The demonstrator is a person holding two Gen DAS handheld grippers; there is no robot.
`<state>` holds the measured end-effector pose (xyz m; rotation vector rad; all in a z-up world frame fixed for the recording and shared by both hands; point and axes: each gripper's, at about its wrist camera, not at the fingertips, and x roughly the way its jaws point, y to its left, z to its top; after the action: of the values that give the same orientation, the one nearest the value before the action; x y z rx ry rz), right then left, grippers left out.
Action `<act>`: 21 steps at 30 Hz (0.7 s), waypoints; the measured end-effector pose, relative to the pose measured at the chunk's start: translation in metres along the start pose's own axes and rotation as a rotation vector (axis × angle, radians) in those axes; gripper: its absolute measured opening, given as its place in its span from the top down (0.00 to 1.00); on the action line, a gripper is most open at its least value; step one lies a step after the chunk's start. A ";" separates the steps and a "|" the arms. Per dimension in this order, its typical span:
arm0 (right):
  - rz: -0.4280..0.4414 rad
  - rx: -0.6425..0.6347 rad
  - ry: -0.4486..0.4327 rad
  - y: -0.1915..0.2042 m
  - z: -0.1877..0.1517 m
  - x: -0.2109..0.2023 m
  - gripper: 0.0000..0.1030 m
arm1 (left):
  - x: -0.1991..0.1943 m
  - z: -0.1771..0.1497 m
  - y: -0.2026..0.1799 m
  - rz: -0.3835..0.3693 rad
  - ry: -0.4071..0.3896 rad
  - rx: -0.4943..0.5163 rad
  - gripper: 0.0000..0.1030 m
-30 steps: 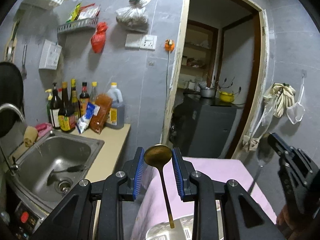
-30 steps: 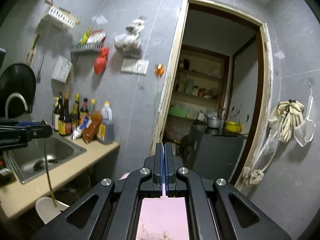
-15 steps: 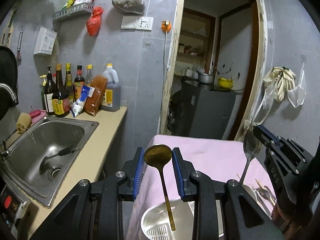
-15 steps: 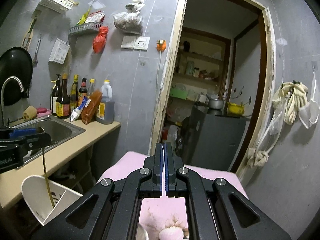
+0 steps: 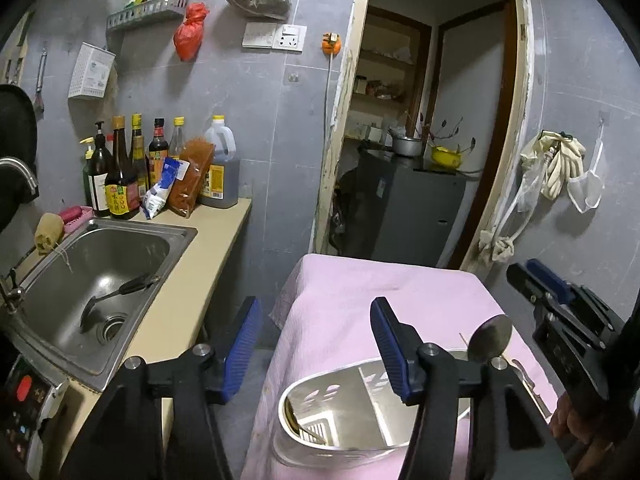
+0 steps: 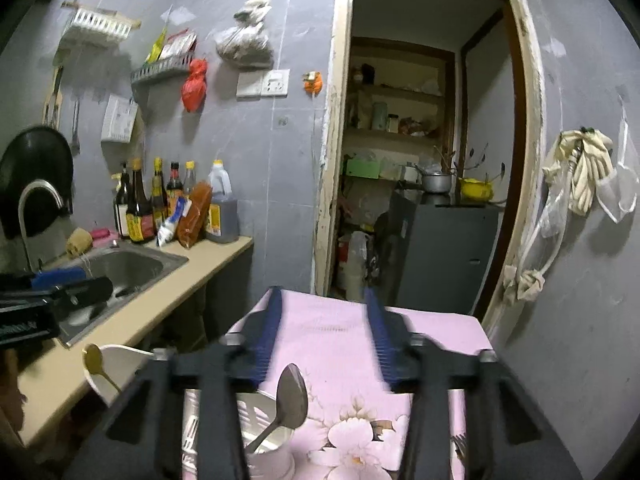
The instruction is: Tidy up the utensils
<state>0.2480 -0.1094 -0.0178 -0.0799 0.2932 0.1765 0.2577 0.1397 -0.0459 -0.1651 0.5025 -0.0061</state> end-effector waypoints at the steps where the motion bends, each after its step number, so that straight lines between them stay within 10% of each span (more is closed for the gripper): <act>1: 0.000 0.006 -0.001 -0.004 0.002 -0.004 0.60 | -0.002 0.002 -0.003 -0.001 0.005 0.004 0.47; 16: -0.069 0.104 -0.068 -0.096 0.019 -0.076 0.14 | -0.046 0.015 -0.085 -0.063 -0.128 0.029 0.03; 21: -0.106 0.109 -0.064 -0.130 0.016 -0.091 0.09 | -0.054 0.010 -0.115 -0.080 -0.176 0.010 0.02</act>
<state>0.1910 -0.2495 0.0306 0.0187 0.2332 0.0571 0.2193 0.0304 0.0065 -0.1745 0.3200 -0.0719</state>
